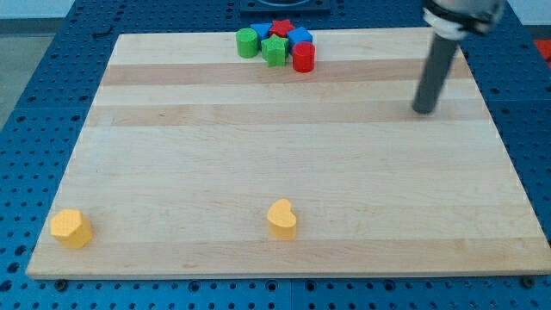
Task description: Move your arm towards the bottom center
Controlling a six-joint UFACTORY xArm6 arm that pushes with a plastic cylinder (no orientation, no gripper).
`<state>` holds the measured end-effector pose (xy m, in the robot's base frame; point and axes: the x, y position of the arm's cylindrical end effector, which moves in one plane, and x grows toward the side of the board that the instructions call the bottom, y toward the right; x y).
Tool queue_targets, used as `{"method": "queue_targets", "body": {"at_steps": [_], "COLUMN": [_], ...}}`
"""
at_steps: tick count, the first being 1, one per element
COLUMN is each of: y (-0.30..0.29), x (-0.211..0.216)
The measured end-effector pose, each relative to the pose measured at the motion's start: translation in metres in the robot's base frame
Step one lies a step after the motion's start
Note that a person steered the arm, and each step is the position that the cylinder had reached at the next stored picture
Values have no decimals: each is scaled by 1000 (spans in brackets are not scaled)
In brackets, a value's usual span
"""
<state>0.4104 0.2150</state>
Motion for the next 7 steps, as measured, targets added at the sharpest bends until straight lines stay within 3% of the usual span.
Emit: {"method": "queue_targets", "body": {"at_steps": [1,2,7], "y": [27,29,43], "x": [55,78,103]}}
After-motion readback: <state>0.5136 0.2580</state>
